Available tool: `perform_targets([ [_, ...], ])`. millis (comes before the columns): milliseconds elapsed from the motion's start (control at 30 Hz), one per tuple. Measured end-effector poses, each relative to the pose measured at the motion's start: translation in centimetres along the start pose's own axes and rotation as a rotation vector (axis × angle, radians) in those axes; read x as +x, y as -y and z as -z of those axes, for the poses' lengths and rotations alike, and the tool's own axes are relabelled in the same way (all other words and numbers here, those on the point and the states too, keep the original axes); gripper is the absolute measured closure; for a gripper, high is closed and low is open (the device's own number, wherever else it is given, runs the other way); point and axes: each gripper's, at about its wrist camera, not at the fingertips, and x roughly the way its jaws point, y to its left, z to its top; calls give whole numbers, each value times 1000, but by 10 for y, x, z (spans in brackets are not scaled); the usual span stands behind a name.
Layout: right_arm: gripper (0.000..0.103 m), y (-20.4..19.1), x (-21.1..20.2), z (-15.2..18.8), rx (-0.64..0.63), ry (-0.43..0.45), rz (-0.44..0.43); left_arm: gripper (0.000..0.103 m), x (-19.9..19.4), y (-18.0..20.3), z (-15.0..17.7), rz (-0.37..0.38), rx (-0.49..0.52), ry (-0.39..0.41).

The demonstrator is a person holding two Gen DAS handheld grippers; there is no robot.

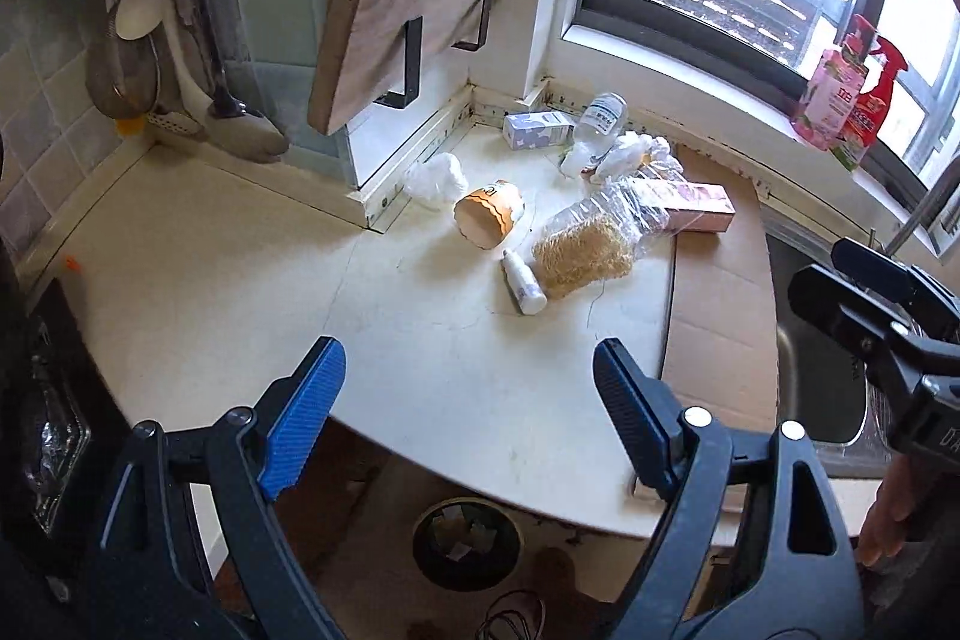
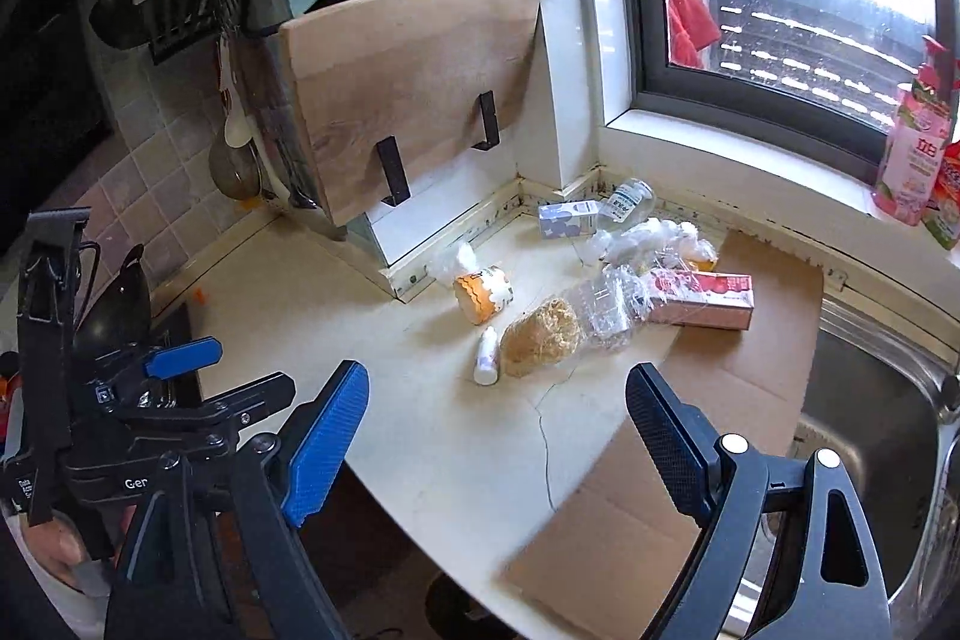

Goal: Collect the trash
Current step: 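Grasp the white dropper bottle with the left tool while the right tool grasps the loofah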

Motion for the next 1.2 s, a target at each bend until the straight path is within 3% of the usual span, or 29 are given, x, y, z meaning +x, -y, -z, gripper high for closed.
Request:
perform_targets([
  [167,16,47,92,-28,2,-79,-71,21,74,23,-22,-26,-25,-41],
  [333,21,76,182,-32,5,-164,-113,31,139,27,-28,-25,-63,-95],
  [567,32,104,270,-19,85,-278,-210,34,189,26,-24,-37,-76,-152],
  [767,59,104,292,-14,118,-316,-305,38,204,32,-22,-34,-62,-177],
  [800,69,104,295,-15,123,-334,-332,41,206,32,-22,-29,-66,-183],
  [1100,75,118,285,-25,136,-268,-322,49,226,27,-28,19,-140,-222],
  [1200,75,117,285,-25,115,-257,-304,58,235,29,-29,22,-148,-244],
])
